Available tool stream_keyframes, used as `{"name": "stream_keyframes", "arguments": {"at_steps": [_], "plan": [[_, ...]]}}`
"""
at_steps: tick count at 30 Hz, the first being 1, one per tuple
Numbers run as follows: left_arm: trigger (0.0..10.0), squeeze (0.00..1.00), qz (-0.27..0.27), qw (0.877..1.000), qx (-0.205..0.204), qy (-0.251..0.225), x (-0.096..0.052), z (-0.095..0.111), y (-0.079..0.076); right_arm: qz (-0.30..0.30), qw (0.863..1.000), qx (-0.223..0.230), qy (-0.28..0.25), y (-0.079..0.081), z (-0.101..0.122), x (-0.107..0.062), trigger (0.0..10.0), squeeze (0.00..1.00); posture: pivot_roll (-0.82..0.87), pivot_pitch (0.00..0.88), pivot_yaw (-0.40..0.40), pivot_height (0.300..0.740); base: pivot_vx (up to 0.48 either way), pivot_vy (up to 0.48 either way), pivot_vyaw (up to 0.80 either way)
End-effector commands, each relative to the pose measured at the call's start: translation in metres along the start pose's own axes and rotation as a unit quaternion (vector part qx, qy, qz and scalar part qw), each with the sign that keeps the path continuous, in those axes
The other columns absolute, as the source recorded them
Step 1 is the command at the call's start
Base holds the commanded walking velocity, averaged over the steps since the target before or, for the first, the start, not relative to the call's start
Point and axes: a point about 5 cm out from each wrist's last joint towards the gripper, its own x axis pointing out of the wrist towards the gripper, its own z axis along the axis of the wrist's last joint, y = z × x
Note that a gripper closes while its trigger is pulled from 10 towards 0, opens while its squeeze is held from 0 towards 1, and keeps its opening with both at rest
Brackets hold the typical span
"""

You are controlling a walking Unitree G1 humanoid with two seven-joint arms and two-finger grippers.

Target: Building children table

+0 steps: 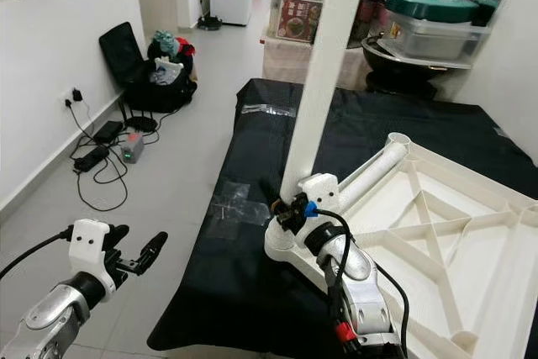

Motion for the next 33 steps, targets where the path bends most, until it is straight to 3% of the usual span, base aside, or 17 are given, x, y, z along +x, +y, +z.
{"name": "stream_keyframes", "arguments": {"at_steps": [1,2,8,20,24,25,26,27,28,29,30,31,33], "plan": [[10.0,0.00,-0.003,1.000,-0.001,0.010,0.001,-0.004,-0.001,0.093,0.995,0.045,0.014,0.022,-0.007,0.002,10.0,0.00,0.14,0.000,-0.078,0.740,0.000,0.000,0.00],[10.0,0.00,-0.002,1.000,-0.002,0.010,0.000,-0.005,-0.001,0.153,0.987,0.058,0.007,0.032,-0.001,0.003,10.0,0.00,0.14,0.000,-0.085,0.740,0.000,0.000,0.00],[10.0,0.00,0.000,1.000,-0.006,0.011,-0.003,-0.007,-0.004,0.239,0.968,0.069,0.017,0.052,0.000,0.004,10.0,0.00,0.16,0.000,-0.102,0.740,0.000,0.000,0.00],[10.0,0.00,0.002,1.000,-0.003,0.011,-0.002,-0.006,-0.001,0.254,0.965,0.066,0.028,0.053,-0.005,0.001,10.0,0.00,0.15,0.000,-0.098,0.740,0.000,0.000,0.00],[10.0,0.00,0.001,1.000,-0.004,0.011,-0.002,-0.006,-0.002,0.232,0.970,0.062,0.025,0.047,-0.004,0.002,10.0,0.00,0.15,0.000,-0.098,0.740,0.000,0.000,0.00],[10.0,0.00,0.001,1.000,-0.004,0.011,-0.002,-0.006,-0.003,0.155,0.986,0.040,0.037,0.034,-0.007,0.010,10.0,0.00,0.15,0.000,-0.097,0.740,0.000,0.000,0.00],[10.0,0.00,0.001,1.000,-0.004,0.011,-0.002,-0.006,-0.003,0.155,0.986,0.040,0.037,0.034,-0.007,0.010,10.0,0.00,0.15,0.000,-0.097,0.740,0.000,0.000,0.00],[10.0,0.00,0.001,1.000,-0.005,0.011,-0.002,-0.007,-0.003,0.068,0.996,0.011,0.061,0.017,-0.014,0.016,10.0,0.00,0.15,0.000,-0.097,0.740,0.000,0.000,0.00],[10.0,0.00,0.001,1.000,-0.005,0.011,-0.002,-0.007,-0.003,0.068,0.996,0.011,0.061,0.017,-0.014,0.016,10.0,0.00,0.15,0.000,-0.097,0.740,0.000,0.000,0.00],[10.0,0.00,0.001,1.000,-0.006,0.012,-0.002,-0.007,-0.004,-0.182,0.974,0.000,0.139,-0.029,-0.035,0.010,10.0,0.00,0.14,0.000,-0.091,0.740,0.000,0.000,0.00],[10.0,0.00,0.001,1.000,-0.006,0.012,-0.002,-0.007,-0.004,-0.182,0.974,0.000,0.139,-0.029,-0.035,0.010,10.0,0.00,0.14,0.000,-0.091,0.740,0.000,0.000,0.00],[10.0,0.00,0.001,1.000,-0.006,0.012,-0.002,-0.007,-0.004,-0.254,0.953,0.020,0.163,-0.041,-0.043,0.003,10.0,0.00,0.14,0.000,-0.091,0.740,0.000,0.000,0.00],[10.0,0.00,0.002,1.000,-0.004,0.013,-0.001,-0.007,-0.003,-0.321,0.919,-0.005,0.228,-0.041,-0.061,-0.017,10.0,0.00,0.13,0.000,-0.083,0.740,0.000,0.000,0.00]]}}
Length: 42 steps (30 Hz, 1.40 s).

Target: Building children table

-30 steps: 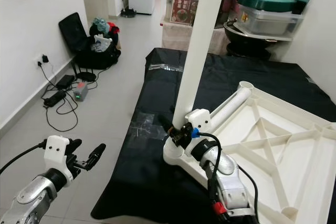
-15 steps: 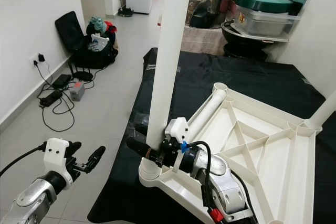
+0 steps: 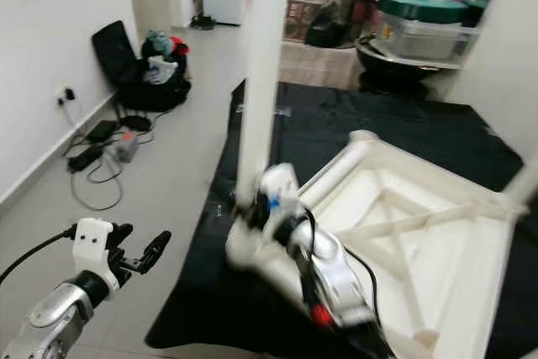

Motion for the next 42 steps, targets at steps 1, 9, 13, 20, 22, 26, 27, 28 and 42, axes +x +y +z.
{"name": "stream_keyframes", "arguments": {"at_steps": [1,9,13,20,22,26,27,28,42], "plan": [[10.0,0.00,0.006,1.000,0.005,0.008,0.000,-0.003,0.003,-0.110,0.984,-0.026,0.138,-0.026,-0.056,-0.025,10.0,0.00,0.13,0.000,-0.083,0.740,0.000,0.000,0.00],[10.0,0.00,0.008,1.000,0.007,0.010,0.001,-0.003,0.005,-0.155,0.977,-0.010,0.148,-0.022,-0.067,-0.039,10.0,0.00,0.12,0.000,-0.083,0.740,0.000,0.000,0.00],[10.0,0.00,0.009,1.000,0.006,0.012,0.000,-0.004,0.004,-0.222,0.964,0.066,0.129,-0.028,-0.063,-0.033,10.0,0.00,0.13,0.000,-0.087,0.740,0.000,0.000,0.00],[10.0,0.00,0.014,1.000,0.005,0.012,-0.001,-0.005,0.005,-0.287,0.945,0.096,0.123,-0.033,-0.061,-0.034,10.0,0.00,0.13,0.000,-0.088,0.740,0.000,0.000,0.00],[10.0,0.00,0.014,1.000,0.005,0.013,-0.001,-0.005,0.006,-0.304,0.939,0.098,0.125,-0.035,-0.062,-0.037,10.0,0.00,0.13,0.000,-0.084,0.740,0.000,0.000,0.00],[10.0,0.00,0.014,1.000,0.007,0.013,-0.001,-0.004,0.006,-0.341,0.927,0.085,0.132,-0.041,-0.065,-0.045,10.0,0.00,0.13,0.000,-0.079,0.740,0.000,0.000,0.00],[10.0,0.00,0.014,1.000,0.007,0.013,0.000,-0.004,0.006,-0.355,0.922,0.077,0.134,-0.043,-0.065,-0.048,10.0,0.00,0.13,0.000,-0.079,0.740,0.000,0.000,0.00],[10.0,0.00,0.014,1.000,0.007,0.013,0.000,-0.004,0.006,-0.355,0.922,0.077,0.134,-0.043,-0.065,-0.048,10.0,0.00,0.13,0.000,-0.079,0.740,0.000,0.000,0.00],[10.0,0.00,0.017,1.000,0.008,0.014,0.001,-0.006,0.006,-0.442,0.887,0.056,0.122,-0.052,-0.058,-0.058,10.0,0.00,0.12,0.000,-0.082,0.740,0.000,0.000,0.00]]}}
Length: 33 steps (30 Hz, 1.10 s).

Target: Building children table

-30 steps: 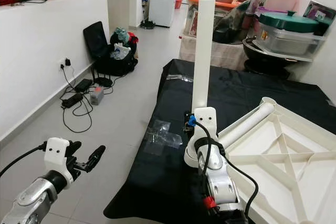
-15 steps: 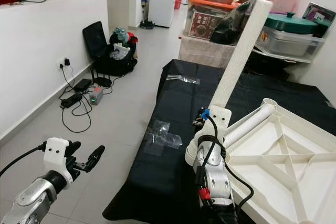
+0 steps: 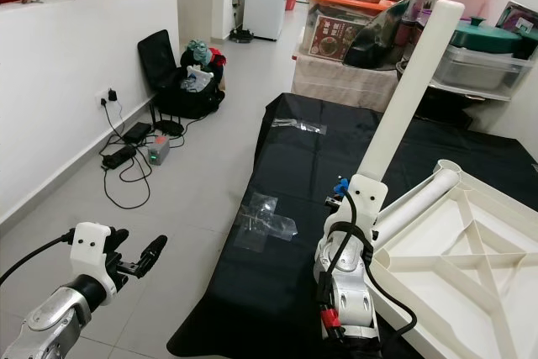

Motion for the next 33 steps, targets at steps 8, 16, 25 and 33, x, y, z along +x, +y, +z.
{"name": "stream_keyframes", "arguments": {"at_steps": [8,16,25,33], "plan": [[10.0,0.00,0.002,1.000,0.006,0.005,0.002,-0.003,0.000,-0.153,0.983,-0.034,0.096,-0.047,-0.043,-0.003,10.0,0.00,0.12,0.000,-0.081,0.740,0.000,0.000,0.00],[10.0,0.00,0.002,1.000,0.008,0.004,0.002,-0.003,0.001,-0.147,0.984,-0.023,0.095,-0.043,-0.043,-0.004,10.0,0.00,0.12,0.000,-0.078,0.740,0.000,0.000,0.00],[10.0,0.00,-0.002,1.000,0.011,0.004,0.003,-0.002,0.001,-0.092,0.995,-0.026,0.031,-0.034,-0.025,-0.002,10.0,0.00,0.12,0.000,-0.070,0.740,0.000,0.000,0.00],[10.0,0.00,-0.003,1.000,0.012,0.004,0.003,-0.002,0.000,-0.085,0.996,-0.021,0.017,-0.033,-0.021,-0.002,10.0,0.00,0.12,0.000,-0.071,0.740,0.000,0.000,0.00]]}}
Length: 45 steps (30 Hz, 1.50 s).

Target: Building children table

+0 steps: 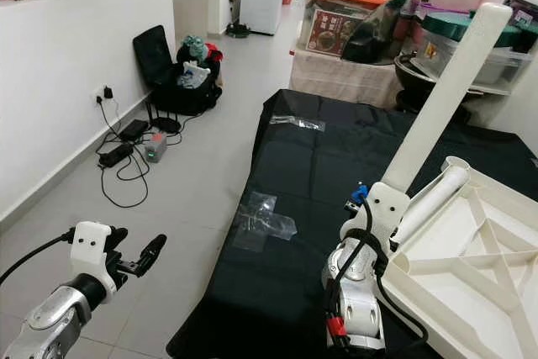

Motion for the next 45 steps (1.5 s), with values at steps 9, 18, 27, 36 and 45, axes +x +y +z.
{"name": "stream_keyframes", "arguments": {"at_steps": [9,18,27,36,45], "plan": [[10.0,0.00,-0.005,1.000,0.001,0.006,0.002,-0.003,-0.002,-0.021,0.998,-0.039,0.046,-0.018,-0.024,0.003,10.0,0.00,0.12,0.000,-0.077,0.740,0.000,0.000,0.00],[10.0,0.00,-0.007,1.000,0.000,0.008,0.003,-0.004,-0.004,-0.007,0.998,-0.044,0.039,-0.016,-0.017,0.008,10.0,0.00,0.11,0.000,-0.074,0.740,0.000,0.000,0.00],[10.0,0.00,-0.008,1.000,0.000,0.008,0.003,-0.004,-0.004,0.001,0.999,-0.039,0.022,-0.014,-0.008,0.010,10.0,0.00,0.11,0.000,-0.073,0.740,0.000,0.000,0.00],[10.0,0.00,-0.009,1.000,-0.001,0.010,0.002,-0.006,-0.005,0.018,1.000,-0.008,0.001,-0.007,0.018,0.013,10.0,0.00,0.10,0.000,-0.071,0.740,0.000,0.000,0.00],[10.0,0.00,-0.011,1.000,-0.001,0.012,0.002,-0.006,-0.005,0.036,0.997,0.020,-0.067,-0.001,0.064,0.017,10.0,0.00,0.10,0.000,-0.068,0.740,0.000,0.000,0.00]]}}
